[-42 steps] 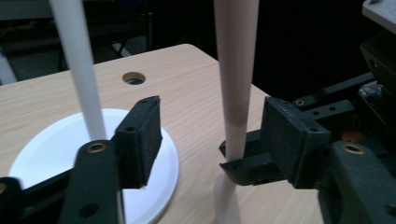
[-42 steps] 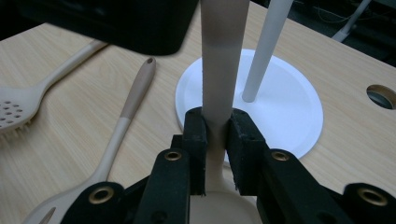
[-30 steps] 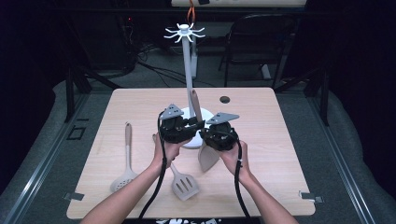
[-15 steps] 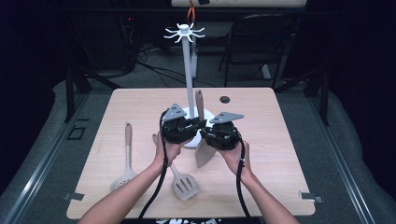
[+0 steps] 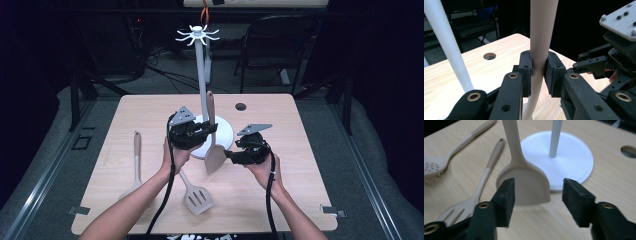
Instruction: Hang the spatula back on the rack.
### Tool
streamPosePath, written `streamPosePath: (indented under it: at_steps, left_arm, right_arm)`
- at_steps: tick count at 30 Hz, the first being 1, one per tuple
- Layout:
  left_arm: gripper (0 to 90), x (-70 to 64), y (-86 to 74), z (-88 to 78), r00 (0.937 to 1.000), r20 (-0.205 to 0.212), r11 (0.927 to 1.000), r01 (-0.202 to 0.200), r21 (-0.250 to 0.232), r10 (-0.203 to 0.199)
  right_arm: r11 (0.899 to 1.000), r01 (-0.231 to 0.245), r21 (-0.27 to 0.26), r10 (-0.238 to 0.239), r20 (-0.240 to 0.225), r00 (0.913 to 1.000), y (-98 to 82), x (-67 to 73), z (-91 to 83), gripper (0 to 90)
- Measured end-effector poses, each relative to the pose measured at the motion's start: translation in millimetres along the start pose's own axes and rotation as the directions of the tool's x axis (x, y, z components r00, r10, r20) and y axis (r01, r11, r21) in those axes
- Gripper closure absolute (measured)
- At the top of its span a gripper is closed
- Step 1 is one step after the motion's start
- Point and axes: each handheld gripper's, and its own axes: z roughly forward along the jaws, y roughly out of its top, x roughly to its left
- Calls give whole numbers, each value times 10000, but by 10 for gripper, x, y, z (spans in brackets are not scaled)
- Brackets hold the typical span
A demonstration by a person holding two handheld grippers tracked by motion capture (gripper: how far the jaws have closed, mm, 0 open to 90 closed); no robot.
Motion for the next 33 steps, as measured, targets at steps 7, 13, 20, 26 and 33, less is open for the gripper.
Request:
streamPosePath:
  at_steps: [7, 13, 20, 26, 33]
  left_arm:
    - [770, 75, 8, 26, 10000, 55, 10000, 36, 5, -36]
    - [770, 138, 41, 17, 9996, 271, 9999, -101, 10, 101]
    - [770, 228, 99, 32, 9982, 595, 9999, 46, -121, -39]
    - [770, 285, 190, 29, 9975, 656, 9997, -237, -84, 242]
    - [770, 331, 287, 25, 9941, 887, 9980, -612, -161, 624]
  right_arm:
    - [9984, 67, 558, -56, -192, 9998, -104, -70, 1, 201]
    - [9970, -116, 771, 139, -297, 9995, -191, -160, -43, 57]
    - [9913, -179, 1301, 206, -195, 9996, -372, -244, -107, 0]
    - [9860, -113, 1662, 97, 106, 9999, -502, -278, -132, 0]
    - [9845, -27, 1752, 6, 121, 9999, -485, -292, -81, 0]
